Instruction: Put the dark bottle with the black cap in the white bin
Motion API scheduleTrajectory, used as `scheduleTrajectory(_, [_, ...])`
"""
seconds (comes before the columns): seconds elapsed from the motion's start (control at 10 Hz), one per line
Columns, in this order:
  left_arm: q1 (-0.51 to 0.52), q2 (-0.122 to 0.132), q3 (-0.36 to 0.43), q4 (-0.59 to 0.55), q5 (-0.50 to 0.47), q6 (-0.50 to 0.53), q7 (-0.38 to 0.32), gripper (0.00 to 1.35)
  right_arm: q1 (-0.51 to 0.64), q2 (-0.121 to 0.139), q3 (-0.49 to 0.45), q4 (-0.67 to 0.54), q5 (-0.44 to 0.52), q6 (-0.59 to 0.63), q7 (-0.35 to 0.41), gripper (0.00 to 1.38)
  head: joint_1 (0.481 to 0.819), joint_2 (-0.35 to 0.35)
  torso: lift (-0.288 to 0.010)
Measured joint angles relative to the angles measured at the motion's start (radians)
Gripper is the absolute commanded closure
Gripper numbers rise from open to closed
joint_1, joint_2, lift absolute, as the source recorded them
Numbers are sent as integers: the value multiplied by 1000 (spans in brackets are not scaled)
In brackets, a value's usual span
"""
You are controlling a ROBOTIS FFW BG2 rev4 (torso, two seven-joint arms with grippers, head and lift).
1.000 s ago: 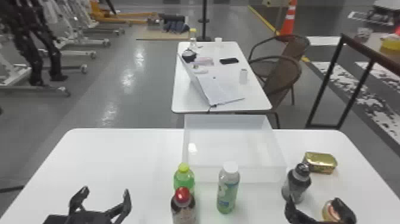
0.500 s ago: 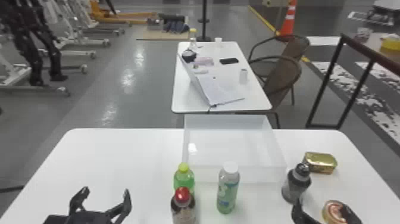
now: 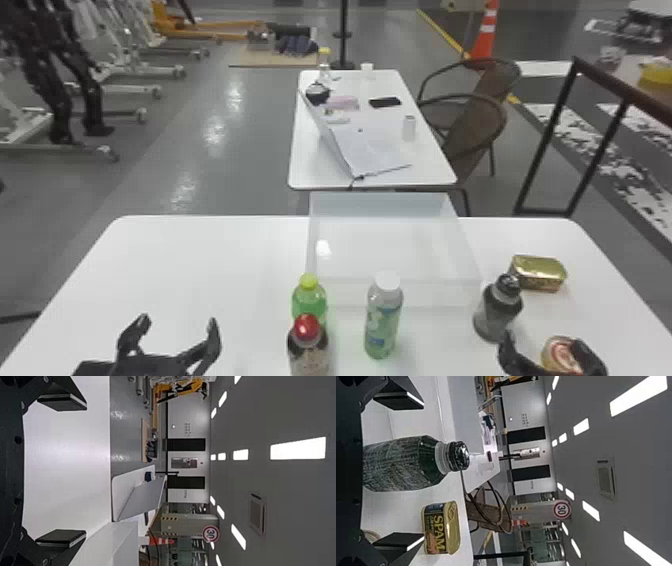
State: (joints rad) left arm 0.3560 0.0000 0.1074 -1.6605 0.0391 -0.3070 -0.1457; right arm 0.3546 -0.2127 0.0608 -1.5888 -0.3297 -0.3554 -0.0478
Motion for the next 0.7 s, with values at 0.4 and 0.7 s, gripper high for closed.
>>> scheduleTrajectory(0.4, [0,0,3,4,13,-4,2,167,-59,-17,-1,67,-53,96,134,128,549,0,-100])
scheduleTrajectory(0.7, [0,0,2,7,19,-4,2,167,-86,-20,-1,101,-52,116,146,128,549,0,-100])
